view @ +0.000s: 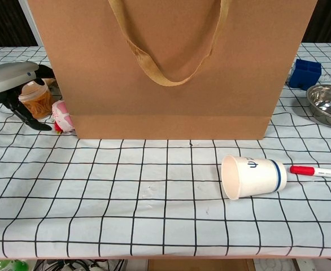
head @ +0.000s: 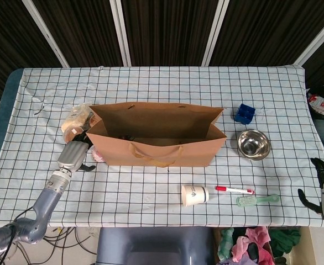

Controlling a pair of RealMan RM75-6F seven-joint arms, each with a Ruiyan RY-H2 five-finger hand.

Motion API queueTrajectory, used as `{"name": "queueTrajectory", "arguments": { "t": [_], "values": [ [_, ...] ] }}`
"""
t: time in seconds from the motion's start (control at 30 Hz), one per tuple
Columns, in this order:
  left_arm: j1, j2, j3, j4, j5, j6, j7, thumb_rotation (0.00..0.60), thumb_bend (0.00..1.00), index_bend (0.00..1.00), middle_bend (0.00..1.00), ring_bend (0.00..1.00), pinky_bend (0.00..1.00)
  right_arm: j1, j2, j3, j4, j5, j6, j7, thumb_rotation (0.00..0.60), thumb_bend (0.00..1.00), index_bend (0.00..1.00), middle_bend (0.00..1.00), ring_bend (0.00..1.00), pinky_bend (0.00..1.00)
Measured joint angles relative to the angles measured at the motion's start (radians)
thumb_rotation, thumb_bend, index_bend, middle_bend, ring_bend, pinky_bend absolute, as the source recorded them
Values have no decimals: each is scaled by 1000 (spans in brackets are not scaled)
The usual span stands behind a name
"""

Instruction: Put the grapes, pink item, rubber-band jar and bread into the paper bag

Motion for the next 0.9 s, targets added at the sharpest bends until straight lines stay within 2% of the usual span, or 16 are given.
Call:
{"name": "queueTrajectory", "arguments": {
  "t": [0.17,0.5,0.9],
  "values": [
    [-19,-43,-18,51,-39,-19,23,600,108,286,228,101,190,1,1,0,1,1,-2,2,600,299,103,87,177,299],
    [-39,-79,-21,108,-27,-49,-16,600,173,311,268,139,218,0,1,1,1,2,-2,1,600,299,103,87,177,299],
    [-42,-112,-13,163,-4,-48,-44,600,284,408,414,286,369,1,2,0,1,2,-5,4,600,299,103,87,177,299]
  ]
}}
